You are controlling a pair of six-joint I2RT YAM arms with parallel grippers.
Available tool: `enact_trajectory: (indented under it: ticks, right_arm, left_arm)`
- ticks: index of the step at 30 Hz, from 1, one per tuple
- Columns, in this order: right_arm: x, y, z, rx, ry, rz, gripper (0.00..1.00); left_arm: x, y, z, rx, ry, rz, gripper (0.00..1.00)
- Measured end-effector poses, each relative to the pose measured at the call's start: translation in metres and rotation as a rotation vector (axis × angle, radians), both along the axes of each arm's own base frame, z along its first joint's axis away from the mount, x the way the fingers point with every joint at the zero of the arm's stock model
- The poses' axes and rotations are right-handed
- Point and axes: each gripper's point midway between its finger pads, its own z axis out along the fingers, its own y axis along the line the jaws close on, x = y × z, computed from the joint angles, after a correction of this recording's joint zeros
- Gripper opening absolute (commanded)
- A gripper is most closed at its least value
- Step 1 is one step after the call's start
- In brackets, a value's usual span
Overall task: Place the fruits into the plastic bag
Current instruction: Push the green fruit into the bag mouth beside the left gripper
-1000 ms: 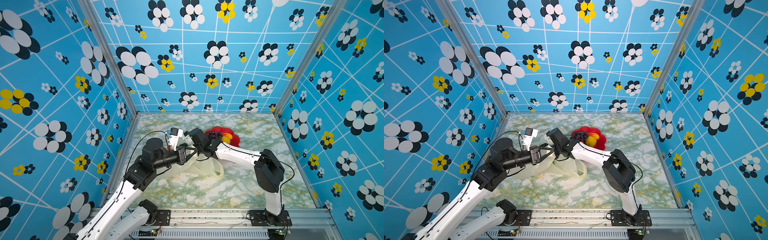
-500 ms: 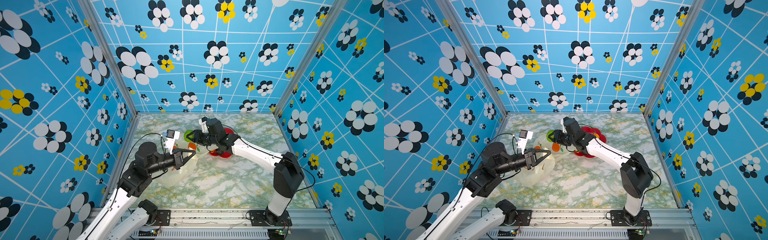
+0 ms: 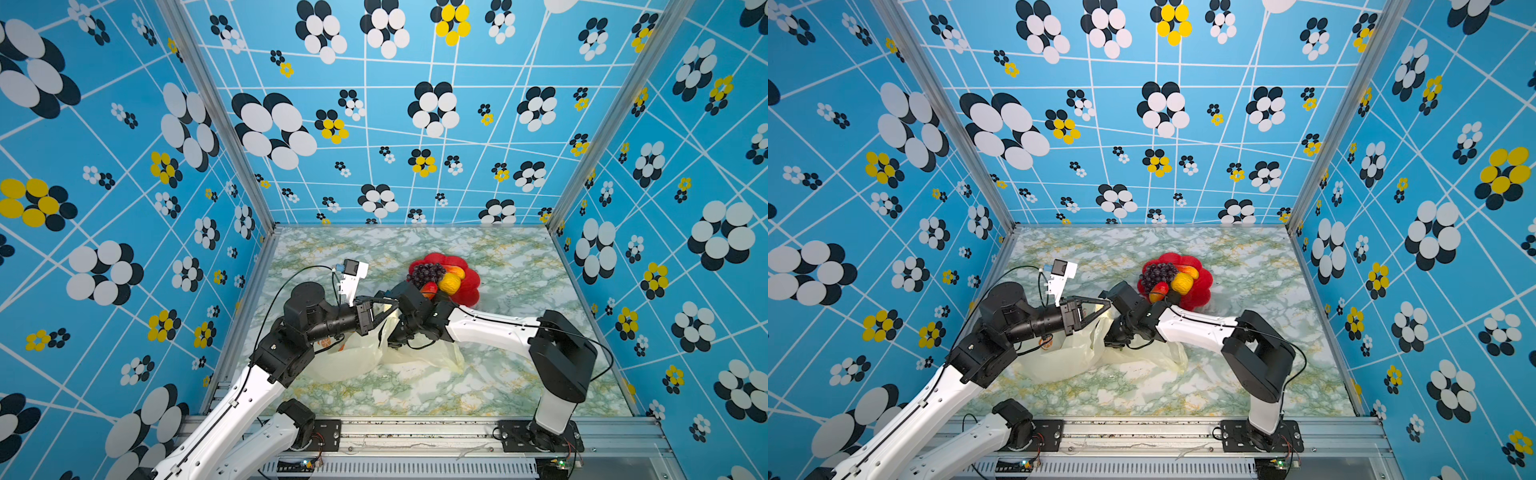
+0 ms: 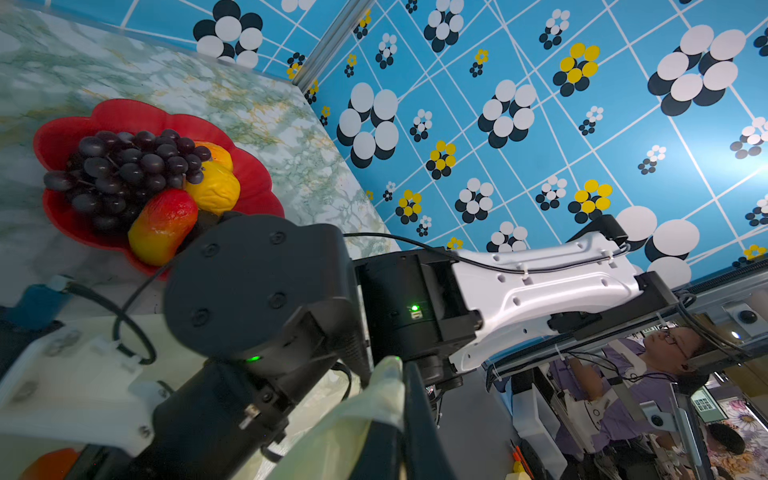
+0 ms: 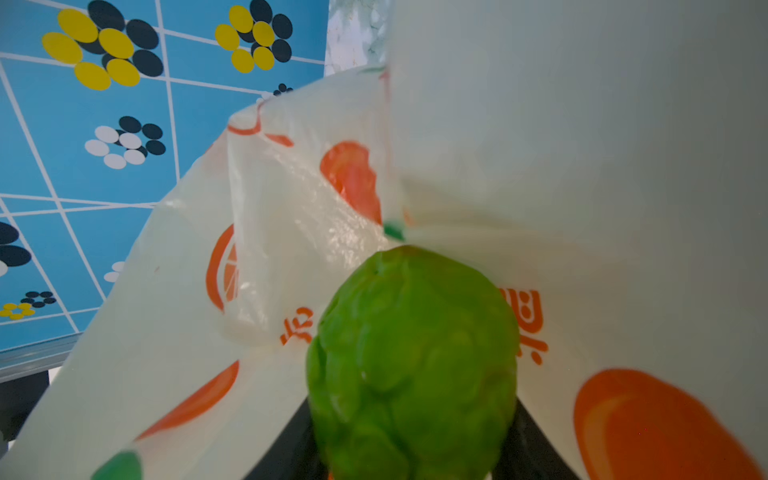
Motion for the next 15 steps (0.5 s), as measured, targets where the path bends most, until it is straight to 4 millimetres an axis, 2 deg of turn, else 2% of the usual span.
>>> enact_trajectory:
  ticks: [2, 4, 7, 10, 12, 15]
  right_arm:
    - [0.01, 0.002, -0.007, -0.013, 0.006, -0.035, 0.33]
    - [0.03, -0.004, -0.01, -0.037, -0.017, -0.108, 0.32]
    - [0.084, -0.019, -0.001, -0.044, -0.095, -0.271, 0.32]
    - [0.137, -0.038, 0.025, -0.011, -0.191, -0.427, 0.33]
    - [0.169, -0.046, 0.055, 0.047, -0.254, -0.506, 0.34]
    - [0.197, -0.049, 0.102, 0.161, -0.315, -0.56, 0.35]
  left_arm:
    - [-0.002, -0.001, -0.008, 0.007, 0.017, -0.01, 0.0]
    - [-0.003, -0.002, -0.011, 0.005, 0.026, -0.02, 0.0]
    - [-0.006, -0.002, -0.009, -0.005, 0.023, -0.03, 0.0]
    - [-0.01, -0.002, -0.006, -0.018, 0.017, -0.044, 0.0]
    - [-0.015, -0.001, 0.0, -0.034, 0.0, -0.056, 0.0]
    - [-0.024, 0.0, 0.005, -0.051, -0.025, -0.08, 0.0]
